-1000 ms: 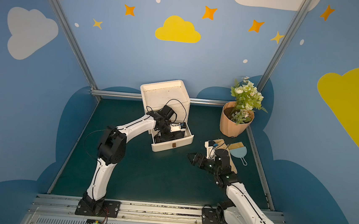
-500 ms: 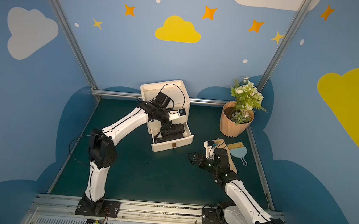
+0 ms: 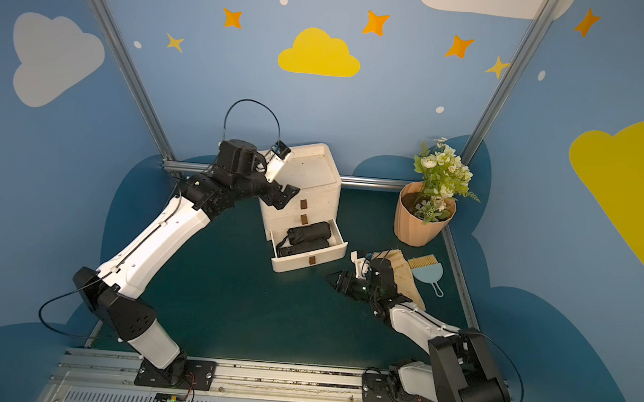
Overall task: Place the umbrella in the drawer by color
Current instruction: Close the drawer in the storage box.
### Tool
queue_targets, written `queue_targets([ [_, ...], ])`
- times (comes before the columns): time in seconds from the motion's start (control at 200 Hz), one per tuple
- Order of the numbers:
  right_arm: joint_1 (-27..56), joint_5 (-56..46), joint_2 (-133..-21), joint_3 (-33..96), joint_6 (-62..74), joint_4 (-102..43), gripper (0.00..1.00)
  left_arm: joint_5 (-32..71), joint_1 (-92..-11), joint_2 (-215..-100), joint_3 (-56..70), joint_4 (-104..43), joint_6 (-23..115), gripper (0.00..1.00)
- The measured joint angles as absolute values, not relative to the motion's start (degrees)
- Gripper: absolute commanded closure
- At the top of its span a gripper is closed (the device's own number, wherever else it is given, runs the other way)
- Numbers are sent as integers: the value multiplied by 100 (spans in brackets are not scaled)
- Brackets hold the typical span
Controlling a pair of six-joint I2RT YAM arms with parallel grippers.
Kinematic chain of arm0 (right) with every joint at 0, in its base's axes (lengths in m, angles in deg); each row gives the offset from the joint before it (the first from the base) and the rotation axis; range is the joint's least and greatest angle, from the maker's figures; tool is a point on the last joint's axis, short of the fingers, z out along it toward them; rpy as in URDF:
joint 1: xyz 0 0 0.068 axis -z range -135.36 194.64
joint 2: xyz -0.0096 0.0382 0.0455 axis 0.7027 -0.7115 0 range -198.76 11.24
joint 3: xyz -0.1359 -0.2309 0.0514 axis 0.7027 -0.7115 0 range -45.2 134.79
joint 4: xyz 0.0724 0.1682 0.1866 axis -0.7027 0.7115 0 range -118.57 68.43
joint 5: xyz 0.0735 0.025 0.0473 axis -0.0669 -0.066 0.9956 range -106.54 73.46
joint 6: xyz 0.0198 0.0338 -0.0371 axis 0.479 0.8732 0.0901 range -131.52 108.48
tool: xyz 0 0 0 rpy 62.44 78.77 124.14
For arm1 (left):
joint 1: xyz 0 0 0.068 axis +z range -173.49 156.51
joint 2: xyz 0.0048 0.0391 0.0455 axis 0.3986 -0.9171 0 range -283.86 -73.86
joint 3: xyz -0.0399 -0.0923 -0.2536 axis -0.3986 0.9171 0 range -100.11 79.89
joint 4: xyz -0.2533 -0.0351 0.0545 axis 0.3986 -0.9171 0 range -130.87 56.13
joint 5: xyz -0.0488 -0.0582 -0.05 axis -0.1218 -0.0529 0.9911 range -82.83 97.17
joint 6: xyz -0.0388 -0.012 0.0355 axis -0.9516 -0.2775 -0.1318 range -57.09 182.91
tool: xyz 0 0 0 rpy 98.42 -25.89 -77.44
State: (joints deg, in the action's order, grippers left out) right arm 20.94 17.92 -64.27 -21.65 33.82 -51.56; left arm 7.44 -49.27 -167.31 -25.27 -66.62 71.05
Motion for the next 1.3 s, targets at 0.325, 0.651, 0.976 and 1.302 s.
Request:
queue_targets([
  [0.325, 1733, 1162, -8140, -2168, 4543, -7385, 69, 639, -3395, -17243, -2595, -6361, 5118, 11],
  [0.651, 1674, 1092, -10182, -1768, 5756, -9669, 80, 913, -3399, -18913, -3594, -6448, 4532, 30],
  [0.976, 1602, 1049, -10687, -1355, 6191, -10253, 80, 810, -3452, -19046, -3591, -6457, 4331, 57],
  [1.302, 1602, 935, -10833, -867, 6236, -9940, 80, 502, -3517, -18967, -3414, -6225, 4296, 61],
])
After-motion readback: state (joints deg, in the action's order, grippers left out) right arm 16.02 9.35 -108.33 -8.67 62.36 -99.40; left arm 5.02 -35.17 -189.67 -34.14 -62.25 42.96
